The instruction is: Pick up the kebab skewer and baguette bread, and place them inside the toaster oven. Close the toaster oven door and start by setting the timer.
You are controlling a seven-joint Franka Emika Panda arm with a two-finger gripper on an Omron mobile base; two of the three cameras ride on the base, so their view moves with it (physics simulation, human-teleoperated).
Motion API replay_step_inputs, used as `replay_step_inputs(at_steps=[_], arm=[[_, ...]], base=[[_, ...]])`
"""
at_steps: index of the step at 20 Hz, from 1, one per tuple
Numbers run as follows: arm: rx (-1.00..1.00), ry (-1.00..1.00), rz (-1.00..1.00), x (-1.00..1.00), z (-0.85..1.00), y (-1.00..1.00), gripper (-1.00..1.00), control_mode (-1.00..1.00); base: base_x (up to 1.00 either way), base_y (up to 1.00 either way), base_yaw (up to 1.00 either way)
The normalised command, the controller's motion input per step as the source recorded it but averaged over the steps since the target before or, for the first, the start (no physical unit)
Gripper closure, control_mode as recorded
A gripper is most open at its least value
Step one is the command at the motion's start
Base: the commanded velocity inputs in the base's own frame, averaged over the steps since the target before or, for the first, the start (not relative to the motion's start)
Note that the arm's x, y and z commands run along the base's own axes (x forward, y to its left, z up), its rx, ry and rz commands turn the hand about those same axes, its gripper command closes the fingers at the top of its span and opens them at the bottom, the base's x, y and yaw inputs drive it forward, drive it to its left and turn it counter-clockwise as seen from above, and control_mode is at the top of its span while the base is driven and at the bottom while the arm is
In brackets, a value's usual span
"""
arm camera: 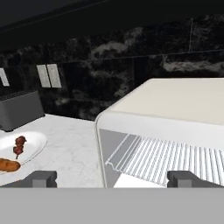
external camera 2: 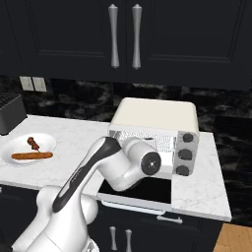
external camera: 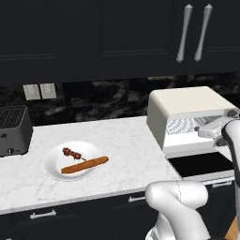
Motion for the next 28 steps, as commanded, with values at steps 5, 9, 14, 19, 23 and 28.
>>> replay_step_inputs(at_steps=[5, 9, 14, 19, 23, 28], arm=[[0.00, 0.01, 0.05, 0.06, -0.15, 0.00, -1.00, -1.00], [0.03, -0.04, 0.01, 0.08, -0.27, 0.00, -1.00, -1.00], [0.05, -0.09, 0.00, 0.15, -0.22, -0.04, -1.00, -1.00], [0.03, 0.00, 0.00, 0.32, -0.16, -0.02, -1.00, -1.00], [0.02, 0.00, 0.00, 0.17, -0.14, 0.00, -1.00, -1.00], [0.00, 0.00, 0.00, 0.26, -0.20, -0.01, -1.00, -1.00]], base=[[0.00, 0.00, 0.00], [0.00, 0.00, 0.00], [0.00, 0.00, 0.00], [0.00, 0.00, 0.00], [0.00, 0.00, 0.00], [0.00, 0.00, 0.00]])
